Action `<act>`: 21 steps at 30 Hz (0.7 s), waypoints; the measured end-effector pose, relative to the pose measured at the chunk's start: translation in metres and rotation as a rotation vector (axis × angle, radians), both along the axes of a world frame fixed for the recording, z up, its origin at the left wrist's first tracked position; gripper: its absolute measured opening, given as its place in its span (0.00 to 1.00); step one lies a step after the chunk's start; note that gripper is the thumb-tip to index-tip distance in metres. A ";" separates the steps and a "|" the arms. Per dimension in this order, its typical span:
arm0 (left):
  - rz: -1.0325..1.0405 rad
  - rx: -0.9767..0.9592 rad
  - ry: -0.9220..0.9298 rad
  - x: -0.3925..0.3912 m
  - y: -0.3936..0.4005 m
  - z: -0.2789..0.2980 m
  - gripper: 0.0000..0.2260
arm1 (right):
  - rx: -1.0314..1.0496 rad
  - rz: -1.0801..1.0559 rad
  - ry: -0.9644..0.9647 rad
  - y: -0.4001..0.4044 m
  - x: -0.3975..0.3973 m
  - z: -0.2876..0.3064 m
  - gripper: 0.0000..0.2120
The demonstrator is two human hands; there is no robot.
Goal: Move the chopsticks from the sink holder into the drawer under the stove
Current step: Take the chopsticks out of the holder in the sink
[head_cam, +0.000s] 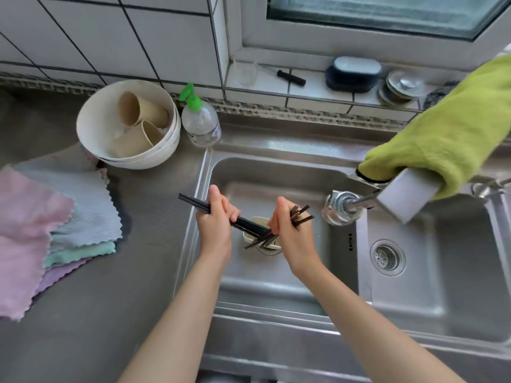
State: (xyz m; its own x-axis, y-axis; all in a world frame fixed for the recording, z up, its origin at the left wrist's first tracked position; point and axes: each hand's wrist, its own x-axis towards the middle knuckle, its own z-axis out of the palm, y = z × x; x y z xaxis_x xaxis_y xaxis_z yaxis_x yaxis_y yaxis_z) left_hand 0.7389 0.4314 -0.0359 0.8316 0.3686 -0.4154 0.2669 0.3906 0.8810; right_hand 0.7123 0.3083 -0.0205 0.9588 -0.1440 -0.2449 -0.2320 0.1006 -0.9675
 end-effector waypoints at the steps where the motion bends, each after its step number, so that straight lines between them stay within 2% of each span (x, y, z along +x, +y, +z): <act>1: -0.001 -0.036 0.013 -0.005 0.003 0.004 0.23 | -0.017 -0.017 0.000 -0.002 -0.006 0.005 0.22; 5: -0.025 -0.161 0.061 -0.024 0.014 0.013 0.23 | -0.020 -0.150 0.060 -0.012 -0.028 0.019 0.23; 12: -0.136 -0.328 0.095 -0.046 0.025 0.021 0.24 | 0.263 -0.436 0.101 -0.019 -0.067 0.028 0.24; 17: -0.243 -0.388 0.153 -0.057 0.023 0.028 0.21 | 0.379 -0.619 0.093 -0.025 -0.097 0.045 0.23; 21: -0.328 -0.435 0.198 -0.066 0.013 0.031 0.21 | 0.421 -0.687 0.078 -0.033 -0.123 0.052 0.22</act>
